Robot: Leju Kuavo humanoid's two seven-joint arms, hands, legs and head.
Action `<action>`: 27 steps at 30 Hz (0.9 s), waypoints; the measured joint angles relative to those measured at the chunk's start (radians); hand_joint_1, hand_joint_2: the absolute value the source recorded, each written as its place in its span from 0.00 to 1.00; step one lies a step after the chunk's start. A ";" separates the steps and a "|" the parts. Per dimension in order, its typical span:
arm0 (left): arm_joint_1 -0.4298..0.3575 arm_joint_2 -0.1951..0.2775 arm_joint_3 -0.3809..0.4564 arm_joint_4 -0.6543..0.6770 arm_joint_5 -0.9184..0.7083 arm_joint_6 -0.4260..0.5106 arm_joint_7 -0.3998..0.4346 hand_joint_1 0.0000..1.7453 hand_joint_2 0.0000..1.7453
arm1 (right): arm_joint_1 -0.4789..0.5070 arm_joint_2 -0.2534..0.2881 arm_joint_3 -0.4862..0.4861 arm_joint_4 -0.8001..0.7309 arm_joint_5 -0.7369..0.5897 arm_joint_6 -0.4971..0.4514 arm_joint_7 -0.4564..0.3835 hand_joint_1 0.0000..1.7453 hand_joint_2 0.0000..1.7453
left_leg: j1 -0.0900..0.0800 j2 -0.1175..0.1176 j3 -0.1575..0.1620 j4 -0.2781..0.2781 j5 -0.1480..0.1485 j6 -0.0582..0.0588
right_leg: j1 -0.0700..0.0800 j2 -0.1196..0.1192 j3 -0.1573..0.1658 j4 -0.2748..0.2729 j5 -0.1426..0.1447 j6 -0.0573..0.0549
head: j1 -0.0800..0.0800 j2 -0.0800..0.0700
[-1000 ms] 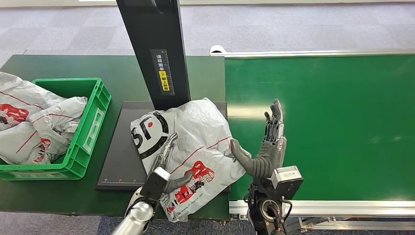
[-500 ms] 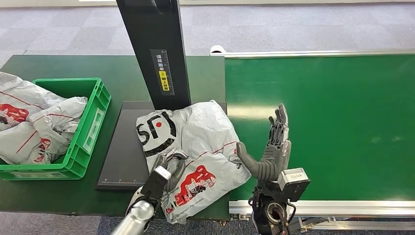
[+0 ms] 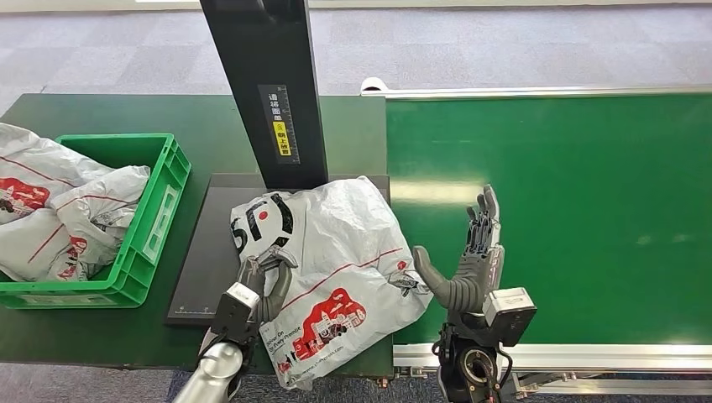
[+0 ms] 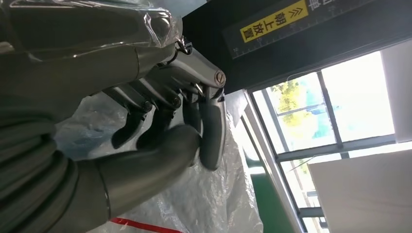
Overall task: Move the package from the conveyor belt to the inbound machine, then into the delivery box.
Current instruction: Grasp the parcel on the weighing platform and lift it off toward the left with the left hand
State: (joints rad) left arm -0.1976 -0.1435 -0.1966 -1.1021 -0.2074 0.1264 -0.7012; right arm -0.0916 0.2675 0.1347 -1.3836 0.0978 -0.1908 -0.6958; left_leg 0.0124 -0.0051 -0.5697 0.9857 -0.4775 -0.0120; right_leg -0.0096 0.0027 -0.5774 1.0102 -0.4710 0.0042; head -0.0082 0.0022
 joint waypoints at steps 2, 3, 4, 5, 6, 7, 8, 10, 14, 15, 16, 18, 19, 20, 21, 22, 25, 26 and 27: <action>0.011 0.002 0.000 -0.030 -0.005 -0.002 0.000 0.00 1.00 | 0.000 0.002 -0.003 0.002 0.001 0.001 0.000 0.00 1.00 | 0.000 0.000 0.000 0.000 0.000 0.000 | 0.000 0.000 0.000 0.000 0.000 0.000 | 0.000 0.000; 0.015 0.003 -0.001 -0.044 -0.008 -0.001 0.000 0.00 1.00 | 0.000 0.002 -0.004 0.003 0.001 0.001 0.000 0.00 1.00 | 0.000 0.000 0.000 0.000 0.000 0.000 | 0.000 0.000 0.000 0.000 0.000 0.000 | 0.000 0.000; 0.019 0.004 -0.001 -0.056 -0.010 -0.001 0.000 0.00 1.00 | 0.000 0.003 -0.005 0.004 0.001 0.001 0.000 0.00 1.00 | 0.000 0.000 0.000 0.000 0.000 0.000 | 0.000 0.000 0.000 0.000 0.000 0.000 | 0.000 0.000; 0.022 0.005 -0.002 -0.066 -0.012 -0.001 0.000 0.00 1.00 | 0.000 0.003 -0.006 0.005 0.001 0.001 0.000 0.00 1.00 | 0.000 0.000 0.000 0.000 0.000 0.000 | 0.000 0.000 0.000 0.000 0.000 0.000 | 0.000 0.000; 0.024 0.006 -0.002 -0.075 -0.012 -0.001 0.000 0.00 1.00 | 0.000 0.004 -0.007 0.006 0.001 0.002 0.000 0.00 1.00 | 0.000 0.000 0.000 0.000 0.000 0.000 | 0.000 0.000 0.000 0.000 0.000 0.000 | 0.000 0.000; 0.026 0.007 -0.002 -0.082 -0.013 -0.001 0.000 0.00 1.00 | 0.000 0.004 -0.007 0.007 0.001 0.002 0.000 0.00 1.00 | 0.000 0.000 0.000 0.000 0.000 0.000 | 0.000 0.000 0.000 0.000 0.000 0.000 | 0.000 0.000; 0.028 0.008 -0.003 -0.089 -0.016 -0.001 0.000 0.00 1.00 | 0.000 0.004 -0.008 0.008 0.001 0.002 0.000 0.00 1.00 | 0.000 0.000 0.000 0.000 0.000 0.000 | 0.000 0.000 0.000 0.000 0.000 0.000 | 0.000 0.000; 0.034 0.008 -0.006 -0.105 -0.028 0.001 0.000 0.00 1.00 | 0.000 0.005 -0.011 0.008 0.001 0.005 0.000 0.00 1.00 | 0.000 0.000 0.000 0.000 0.000 0.000 | 0.000 0.000 0.000 0.000 0.000 0.000 | 0.000 0.000; 0.049 0.009 -0.024 -0.144 -0.060 0.005 0.000 0.00 1.00 | 0.000 0.005 -0.017 0.011 0.002 0.008 0.000 0.00 1.00 | 0.000 0.000 0.000 0.000 0.000 0.000 | 0.000 0.000 0.000 0.000 0.000 0.000 | 0.000 0.000; 0.053 0.009 -0.030 -0.152 -0.069 0.005 0.000 0.00 1.00 | 0.000 0.005 -0.019 0.011 0.002 0.008 0.000 0.00 1.00 | 0.000 0.000 0.000 0.000 0.000 0.000 | 0.000 0.000 0.000 0.000 0.000 0.000 | 0.000 0.000; 0.057 0.009 -0.034 -0.159 -0.076 0.005 0.000 0.00 1.00 | 0.000 0.005 -0.020 0.012 0.002 0.009 0.000 0.00 1.00 | 0.000 0.000 0.000 0.000 0.000 0.000 | 0.000 0.000 0.000 0.000 0.000 0.000 | 0.000 0.000; 0.062 0.010 -0.041 -0.170 -0.085 0.005 0.000 0.00 1.00 | 0.000 0.005 -0.022 0.013 0.002 0.009 0.000 0.00 1.00 | 0.000 0.000 0.000 0.000 0.000 0.000 | 0.000 0.000 0.000 0.000 0.000 0.000 | 0.000 0.000; 0.063 0.010 -0.045 -0.174 -0.090 0.006 0.000 0.00 1.00 | 0.000 0.005 -0.023 0.014 0.002 0.010 0.000 0.00 1.00 | 0.000 0.000 0.000 0.000 0.000 0.000 | 0.000 0.000 0.000 0.000 0.000 0.000 | 0.000 0.000; 0.063 0.010 -0.048 -0.175 -0.106 0.011 0.000 0.00 1.00 | 0.000 0.005 -0.024 0.015 0.002 0.010 0.000 0.00 1.00 | 0.000 0.000 0.000 0.000 0.000 0.000 | 0.000 0.000 0.000 0.000 0.000 0.000 | 0.000 0.000; 0.063 0.010 -0.050 -0.173 -0.134 0.019 0.000 0.00 1.00 | 0.000 0.006 -0.025 0.016 0.002 0.010 0.000 0.00 1.00 | 0.000 0.000 0.000 0.000 0.000 0.000 | 0.000 0.000 0.000 0.000 0.000 0.000 | 0.000 0.000; 0.061 0.009 -0.050 -0.166 -0.173 0.028 0.000 0.00 1.00 | -0.001 0.006 -0.026 0.017 0.003 0.010 0.000 0.00 1.00 | 0.000 0.000 0.000 0.000 0.000 0.000 | 0.000 0.000 0.000 0.000 0.000 0.000 | 0.000 0.000; 0.055 0.000 -0.047 -0.122 -0.317 0.043 0.001 0.00 1.00 | -0.002 0.006 -0.029 0.023 0.004 0.012 0.000 0.00 1.00 | 0.000 0.000 0.000 0.000 0.000 0.000 | 0.000 0.000 0.000 0.000 0.000 0.000 | 0.000 0.000; 0.053 -0.005 -0.044 -0.105 -0.360 0.047 0.004 0.00 1.00 | -0.002 0.006 -0.030 0.025 0.004 0.012 0.000 0.00 1.00 | 0.000 0.000 0.000 0.000 0.000 0.000 | 0.000 0.000 0.000 0.000 0.000 0.000 | 0.000 0.000; 0.051 -0.010 -0.041 -0.089 -0.400 0.054 0.010 0.00 1.00 | -0.002 0.007 -0.031 0.027 0.005 0.013 0.000 0.00 1.00 | 0.000 0.000 0.000 0.000 0.000 0.000 | 0.000 0.000 0.000 0.000 0.000 0.000 | 0.000 0.000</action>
State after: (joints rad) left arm -0.1467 -0.1536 -0.2374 -1.1914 -0.6071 0.1806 -0.6908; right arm -0.0936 0.2746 0.1034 -1.3561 0.1025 -0.1781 -0.6958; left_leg 0.0124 -0.0051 -0.5695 0.9857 -0.4775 -0.0120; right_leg -0.0096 0.0026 -0.5774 1.0101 -0.4710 0.0042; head -0.0082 0.0022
